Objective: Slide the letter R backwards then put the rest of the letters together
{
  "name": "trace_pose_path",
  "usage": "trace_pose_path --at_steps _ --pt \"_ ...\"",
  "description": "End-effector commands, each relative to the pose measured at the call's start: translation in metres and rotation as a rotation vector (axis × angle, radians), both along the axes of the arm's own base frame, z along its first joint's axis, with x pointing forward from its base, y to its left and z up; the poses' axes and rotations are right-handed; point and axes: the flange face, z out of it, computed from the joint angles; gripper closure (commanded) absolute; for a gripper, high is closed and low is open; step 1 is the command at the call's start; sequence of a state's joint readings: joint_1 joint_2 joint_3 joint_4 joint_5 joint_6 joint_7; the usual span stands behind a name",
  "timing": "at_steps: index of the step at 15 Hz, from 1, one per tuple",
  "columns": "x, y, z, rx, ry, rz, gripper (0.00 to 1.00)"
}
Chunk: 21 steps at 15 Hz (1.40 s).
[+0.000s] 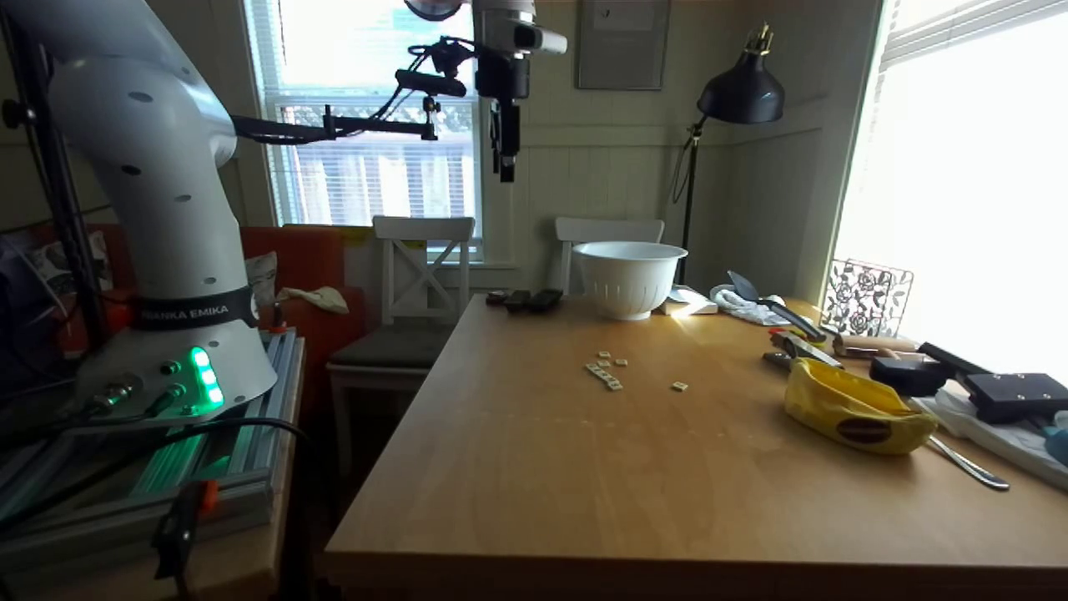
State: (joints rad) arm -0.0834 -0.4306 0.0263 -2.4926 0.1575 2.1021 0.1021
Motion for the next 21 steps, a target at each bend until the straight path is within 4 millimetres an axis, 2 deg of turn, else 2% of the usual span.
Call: trace_pose_path --at_steps 1,2,3,4,10,12,15,21 --pt "0.001 0.0 0.002 -0.001 -0.001 0.001 0.0" --pt "0.001 0.0 0.003 -0.001 -0.004 0.002 0.0" --pt "-0.013 0.009 0.015 0.005 -0.041 0.069 0.0" --pt "-0.015 0.012 0.019 -0.006 -0.072 0.1 0.0" --pt "0.009 -0.002 0.016 -0.044 -0.216 0.106 0.0" --pt "0.02 -0.012 0.006 -0.061 -0.247 0.102 0.0" --pt "0.037 -0.027 -0.02 -0.071 -0.256 0.083 0.0" --pt "0.063 -0.044 -0.09 -0.1 -0.211 0.068 0.0"
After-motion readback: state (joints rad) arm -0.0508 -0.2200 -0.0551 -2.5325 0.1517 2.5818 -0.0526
